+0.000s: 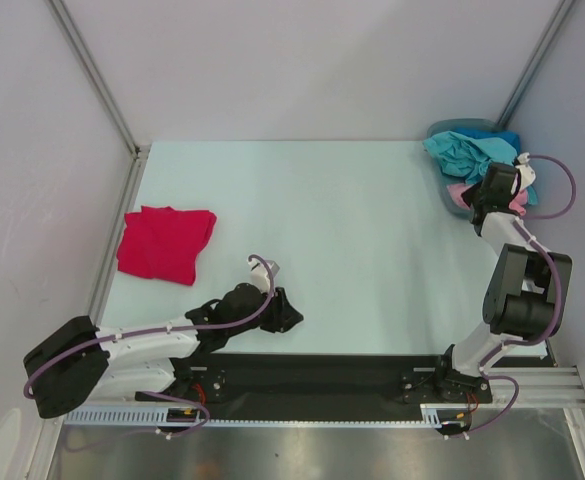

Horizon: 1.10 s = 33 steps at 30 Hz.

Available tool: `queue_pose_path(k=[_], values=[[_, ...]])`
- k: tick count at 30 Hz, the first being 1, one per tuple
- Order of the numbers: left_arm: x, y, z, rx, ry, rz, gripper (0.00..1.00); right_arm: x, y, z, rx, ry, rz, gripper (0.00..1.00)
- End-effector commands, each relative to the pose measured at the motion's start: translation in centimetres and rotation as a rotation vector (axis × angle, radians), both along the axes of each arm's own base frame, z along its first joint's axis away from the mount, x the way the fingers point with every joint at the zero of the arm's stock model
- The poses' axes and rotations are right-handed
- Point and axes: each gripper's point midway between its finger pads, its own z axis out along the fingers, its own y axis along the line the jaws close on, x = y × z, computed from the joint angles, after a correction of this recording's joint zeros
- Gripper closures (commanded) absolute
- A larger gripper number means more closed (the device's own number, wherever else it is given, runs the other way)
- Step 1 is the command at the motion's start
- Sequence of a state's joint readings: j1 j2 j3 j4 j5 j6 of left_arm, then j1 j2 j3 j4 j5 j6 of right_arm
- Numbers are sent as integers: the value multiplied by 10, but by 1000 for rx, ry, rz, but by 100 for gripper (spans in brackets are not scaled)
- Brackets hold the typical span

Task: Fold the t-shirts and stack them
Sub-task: Grab the tshirt from the pile, then move the tshirt to the center of the board

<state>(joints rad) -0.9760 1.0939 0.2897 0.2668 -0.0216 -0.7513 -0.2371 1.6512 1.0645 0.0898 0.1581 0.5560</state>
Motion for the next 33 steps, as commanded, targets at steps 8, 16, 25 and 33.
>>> queue_pose_path(k=[8,16,25,33], values=[[-1,-3,6,-13,-8,-9,55,18,72,139,37,-384,186,100],[-1,-7,3,-3,7,-17,55,-6,113,222,18,-559,279,100],[0,-9,4,-4,14,-15,55,-35,128,261,74,-658,314,100],[1,-13,2,5,30,-13,55,-49,206,262,166,-625,565,100]])
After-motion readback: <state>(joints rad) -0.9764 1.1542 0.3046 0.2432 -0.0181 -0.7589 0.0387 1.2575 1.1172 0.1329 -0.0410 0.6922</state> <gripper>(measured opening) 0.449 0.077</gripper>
